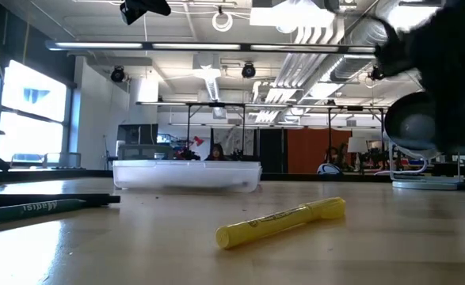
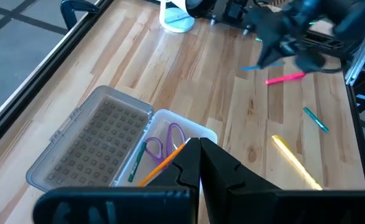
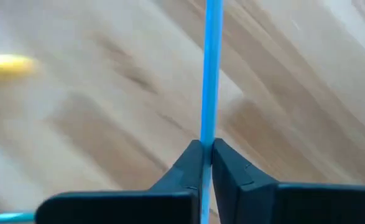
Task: Pick & place school supplies into a supply box
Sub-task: Put the blue pencil into the black box
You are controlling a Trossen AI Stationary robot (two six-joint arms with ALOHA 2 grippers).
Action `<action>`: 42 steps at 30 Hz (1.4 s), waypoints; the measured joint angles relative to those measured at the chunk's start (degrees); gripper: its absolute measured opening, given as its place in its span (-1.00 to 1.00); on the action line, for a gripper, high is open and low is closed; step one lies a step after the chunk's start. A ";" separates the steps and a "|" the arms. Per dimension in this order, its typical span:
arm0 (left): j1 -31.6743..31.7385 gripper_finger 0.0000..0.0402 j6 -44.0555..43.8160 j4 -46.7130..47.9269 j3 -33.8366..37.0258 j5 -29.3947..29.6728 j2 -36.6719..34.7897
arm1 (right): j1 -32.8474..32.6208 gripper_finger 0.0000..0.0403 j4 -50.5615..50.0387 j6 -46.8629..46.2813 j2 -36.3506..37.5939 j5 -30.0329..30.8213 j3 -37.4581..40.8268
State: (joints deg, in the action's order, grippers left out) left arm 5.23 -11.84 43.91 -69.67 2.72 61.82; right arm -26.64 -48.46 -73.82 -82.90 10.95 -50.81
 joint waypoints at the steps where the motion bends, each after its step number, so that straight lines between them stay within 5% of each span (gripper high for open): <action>1: 0.00 -0.77 0.00 -0.06 0.00 0.02 0.00 | 0.62 -0.98 0.02 3.08 -0.11 1.75 -2.49; 6: -0.01 -0.77 0.00 -0.17 0.00 0.77 0.00 | 8.30 -0.98 2.03 21.27 -0.49 14.09 -11.34; 9: 0.00 -0.77 0.01 -0.54 0.00 0.92 0.00 | 15.17 -0.99 12.25 35.15 -2.46 15.09 -14.01; 13: -0.02 -0.77 0.00 -0.54 0.00 0.92 0.00 | 23.91 -0.98 30.95 51.61 -8.19 8.11 -14.35; 18: -0.01 -0.77 -0.31 -0.45 0.00 0.87 0.00 | 28.67 -0.99 47.41 61.21 -18.72 -0.74 -14.29; 24: -0.02 -0.77 -0.39 -0.21 0.00 0.87 0.00 | 30.24 -0.98 57.29 64.00 -26.55 -1.47 -14.27; 34: 0.00 -0.77 -0.04 -0.06 0.00 1.29 0.00 | 32.69 -0.98 64.23 63.84 -27.42 -10.43 -14.39; 42: -0.02 -0.77 -0.04 -0.13 0.00 1.33 0.00 | 32.61 -0.98 58.49 63.82 -29.70 -5.89 -14.37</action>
State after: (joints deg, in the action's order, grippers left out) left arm 5.22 -11.88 43.78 -69.67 4.05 61.82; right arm 5.97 10.02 -10.00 -112.60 5.06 -65.18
